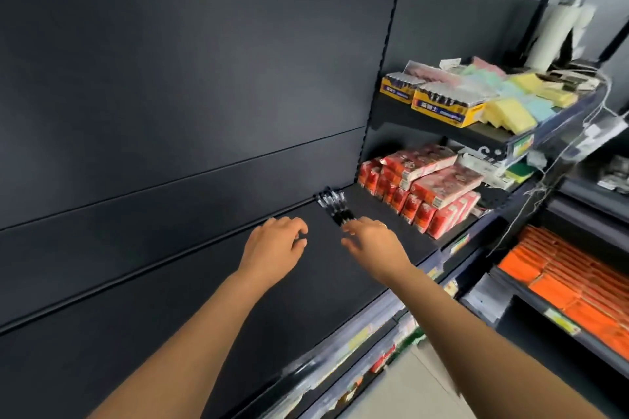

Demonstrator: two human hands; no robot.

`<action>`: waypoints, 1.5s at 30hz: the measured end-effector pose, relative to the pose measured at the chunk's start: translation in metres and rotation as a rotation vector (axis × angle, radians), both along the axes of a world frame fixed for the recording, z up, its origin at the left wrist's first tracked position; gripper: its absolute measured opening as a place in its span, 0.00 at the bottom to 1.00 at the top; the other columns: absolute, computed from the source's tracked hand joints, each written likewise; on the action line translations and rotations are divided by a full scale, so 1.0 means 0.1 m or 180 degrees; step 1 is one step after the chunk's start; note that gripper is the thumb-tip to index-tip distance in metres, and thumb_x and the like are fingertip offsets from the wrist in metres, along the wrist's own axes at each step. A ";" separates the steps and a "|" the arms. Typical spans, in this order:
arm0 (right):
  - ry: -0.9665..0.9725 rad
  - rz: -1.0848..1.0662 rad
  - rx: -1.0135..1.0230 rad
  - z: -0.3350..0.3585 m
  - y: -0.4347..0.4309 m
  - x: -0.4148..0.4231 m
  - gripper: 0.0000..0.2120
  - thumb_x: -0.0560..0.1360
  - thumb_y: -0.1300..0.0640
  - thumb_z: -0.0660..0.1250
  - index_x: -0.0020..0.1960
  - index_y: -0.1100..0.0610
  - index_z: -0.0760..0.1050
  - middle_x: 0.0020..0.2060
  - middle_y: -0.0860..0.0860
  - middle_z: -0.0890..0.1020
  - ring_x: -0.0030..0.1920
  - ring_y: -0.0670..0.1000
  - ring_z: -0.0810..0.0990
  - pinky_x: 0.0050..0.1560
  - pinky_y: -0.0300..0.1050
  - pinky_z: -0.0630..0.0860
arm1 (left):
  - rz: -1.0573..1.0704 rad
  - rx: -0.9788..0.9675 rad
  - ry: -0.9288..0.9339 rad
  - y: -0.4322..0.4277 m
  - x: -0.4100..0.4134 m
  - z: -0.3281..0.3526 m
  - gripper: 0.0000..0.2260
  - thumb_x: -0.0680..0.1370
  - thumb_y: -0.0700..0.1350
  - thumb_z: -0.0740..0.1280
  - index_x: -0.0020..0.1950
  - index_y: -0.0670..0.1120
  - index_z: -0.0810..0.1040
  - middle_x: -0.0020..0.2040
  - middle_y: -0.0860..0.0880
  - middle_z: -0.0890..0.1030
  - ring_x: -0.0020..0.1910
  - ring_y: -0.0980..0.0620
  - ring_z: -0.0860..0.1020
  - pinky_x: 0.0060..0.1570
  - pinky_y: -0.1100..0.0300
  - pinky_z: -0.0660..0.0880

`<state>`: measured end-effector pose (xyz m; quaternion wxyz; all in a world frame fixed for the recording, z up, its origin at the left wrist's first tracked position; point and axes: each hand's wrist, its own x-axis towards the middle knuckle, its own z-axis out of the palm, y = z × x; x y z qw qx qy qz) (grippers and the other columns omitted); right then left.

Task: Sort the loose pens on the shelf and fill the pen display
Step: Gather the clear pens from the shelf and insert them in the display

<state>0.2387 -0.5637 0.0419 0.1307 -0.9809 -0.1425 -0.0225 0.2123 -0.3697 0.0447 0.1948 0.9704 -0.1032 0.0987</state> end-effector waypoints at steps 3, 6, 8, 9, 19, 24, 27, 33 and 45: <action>0.0162 -0.0049 -0.0266 -0.03 -0.11 0.41 0.18 0.79 0.50 0.60 0.68 0.52 0.71 0.60 0.52 0.75 0.61 0.57 0.73 0.57 0.51 0.73 | -0.0075 0.0012 0.0240 -0.15 0.46 -0.08 0.10 0.80 0.49 0.59 0.60 0.52 0.73 0.53 0.55 0.77 0.54 0.53 0.72 0.55 0.58 0.69; 0.0365 -0.0085 -0.0428 -0.10 -0.17 0.74 0.19 0.80 0.51 0.59 0.70 0.52 0.68 0.62 0.53 0.74 0.64 0.58 0.70 0.59 0.53 0.71 | -0.0101 0.0085 0.0501 -0.25 0.81 -0.17 0.11 0.80 0.50 0.59 0.61 0.52 0.73 0.55 0.54 0.76 0.55 0.52 0.73 0.54 0.58 0.69; 0.0509 -0.0041 -0.0495 -0.18 -0.19 0.95 0.19 0.80 0.51 0.59 0.70 0.53 0.68 0.63 0.53 0.73 0.64 0.59 0.70 0.60 0.54 0.71 | -0.0080 0.0077 0.0661 -0.31 0.97 -0.25 0.11 0.80 0.50 0.59 0.62 0.52 0.73 0.56 0.54 0.76 0.55 0.52 0.73 0.54 0.58 0.69; 0.0559 -0.0007 -0.0511 -0.21 -0.18 1.05 0.20 0.80 0.51 0.59 0.70 0.53 0.68 0.64 0.54 0.73 0.64 0.59 0.69 0.61 0.54 0.70 | -0.0055 0.0065 0.0716 -0.32 1.03 -0.28 0.11 0.80 0.50 0.59 0.62 0.53 0.73 0.56 0.54 0.76 0.56 0.53 0.73 0.54 0.58 0.69; 0.0716 0.0600 -0.0860 -0.74 -0.10 2.02 0.20 0.78 0.52 0.60 0.69 0.57 0.67 0.66 0.57 0.71 0.67 0.59 0.66 0.64 0.52 0.67 | 0.0694 -0.0106 0.1088 -0.42 1.45 -0.56 0.11 0.80 0.51 0.60 0.61 0.52 0.74 0.56 0.53 0.76 0.58 0.52 0.72 0.58 0.57 0.69; 0.0350 0.0851 -0.1256 -0.86 -0.04 2.22 0.21 0.78 0.54 0.61 0.70 0.57 0.65 0.65 0.58 0.72 0.67 0.60 0.66 0.65 0.52 0.64 | 0.1016 -0.0153 0.1266 -0.50 1.48 -0.61 0.11 0.80 0.51 0.60 0.61 0.52 0.74 0.56 0.52 0.76 0.59 0.52 0.71 0.59 0.56 0.69; 0.0334 0.0919 -0.1273 -0.90 0.03 2.26 0.25 0.76 0.56 0.63 0.70 0.56 0.62 0.63 0.58 0.73 0.68 0.59 0.67 0.66 0.52 0.63 | 0.1185 -0.0193 0.1314 -0.54 1.46 -0.66 0.11 0.79 0.50 0.60 0.61 0.52 0.74 0.56 0.52 0.76 0.59 0.51 0.72 0.59 0.55 0.70; 0.0448 0.1198 -0.1323 -0.93 0.18 2.22 0.19 0.75 0.62 0.59 0.66 0.59 0.65 0.56 0.57 0.80 0.59 0.57 0.77 0.59 0.50 0.67 | 0.1435 -0.0229 0.1331 -0.59 1.34 -0.65 0.12 0.79 0.50 0.60 0.62 0.51 0.74 0.56 0.51 0.76 0.58 0.51 0.72 0.59 0.55 0.69; 0.1357 0.1959 0.0683 -0.45 0.58 1.80 0.14 0.79 0.56 0.57 0.64 0.55 0.64 0.56 0.58 0.78 0.55 0.61 0.77 0.51 0.51 0.75 | 0.2474 -0.5154 0.1133 -0.74 1.27 -0.31 0.15 0.82 0.52 0.56 0.61 0.46 0.75 0.52 0.46 0.79 0.48 0.50 0.78 0.45 0.56 0.76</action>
